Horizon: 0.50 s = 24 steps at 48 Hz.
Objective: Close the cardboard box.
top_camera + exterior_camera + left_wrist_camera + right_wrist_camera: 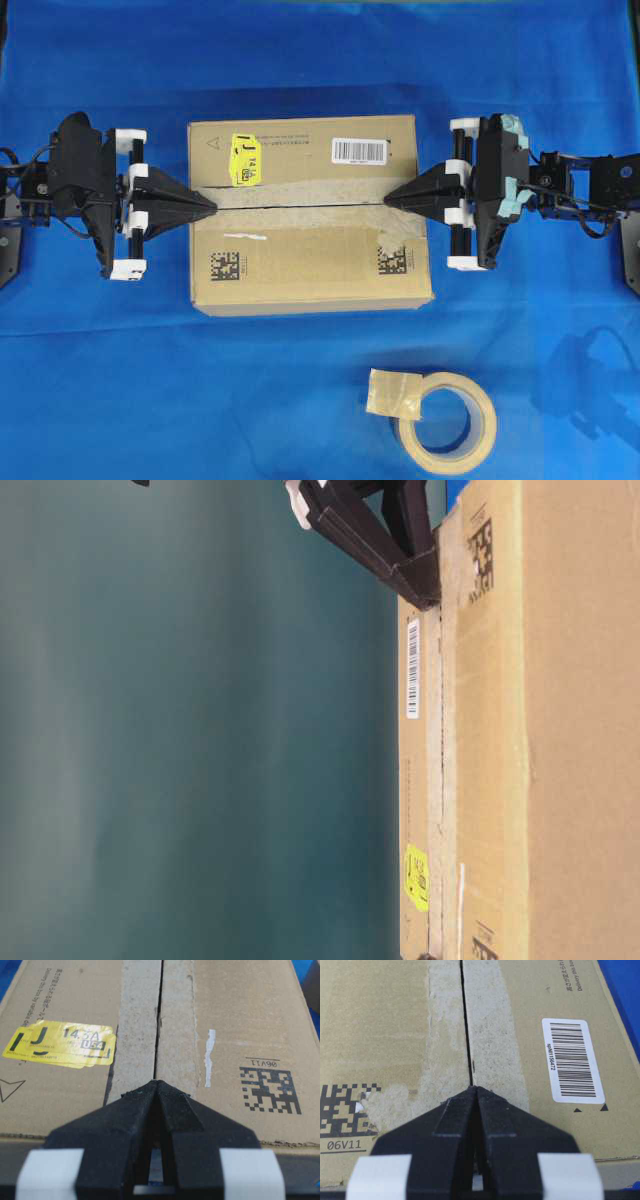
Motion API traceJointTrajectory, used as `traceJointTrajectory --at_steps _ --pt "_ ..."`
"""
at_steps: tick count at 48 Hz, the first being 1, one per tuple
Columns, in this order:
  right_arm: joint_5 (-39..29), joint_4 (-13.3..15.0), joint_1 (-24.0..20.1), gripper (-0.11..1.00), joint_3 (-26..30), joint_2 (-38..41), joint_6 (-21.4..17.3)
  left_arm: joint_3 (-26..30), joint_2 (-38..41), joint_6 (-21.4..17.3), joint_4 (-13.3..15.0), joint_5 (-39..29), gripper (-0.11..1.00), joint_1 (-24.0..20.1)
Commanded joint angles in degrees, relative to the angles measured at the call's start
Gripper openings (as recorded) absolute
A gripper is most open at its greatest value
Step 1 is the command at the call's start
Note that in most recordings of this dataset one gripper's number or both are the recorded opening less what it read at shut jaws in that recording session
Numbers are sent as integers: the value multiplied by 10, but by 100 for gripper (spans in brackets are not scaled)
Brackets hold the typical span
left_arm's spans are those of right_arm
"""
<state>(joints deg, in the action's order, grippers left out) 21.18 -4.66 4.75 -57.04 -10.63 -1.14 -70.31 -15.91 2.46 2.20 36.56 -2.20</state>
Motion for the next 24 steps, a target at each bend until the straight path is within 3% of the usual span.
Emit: traceJointTrajectory --at_steps 1,24 --pt "4 -1 4 0 11 -4 0 10 4 1 1 3 0 0" --pt "4 -1 4 0 11 -4 0 12 6 2 1 2 0 0"
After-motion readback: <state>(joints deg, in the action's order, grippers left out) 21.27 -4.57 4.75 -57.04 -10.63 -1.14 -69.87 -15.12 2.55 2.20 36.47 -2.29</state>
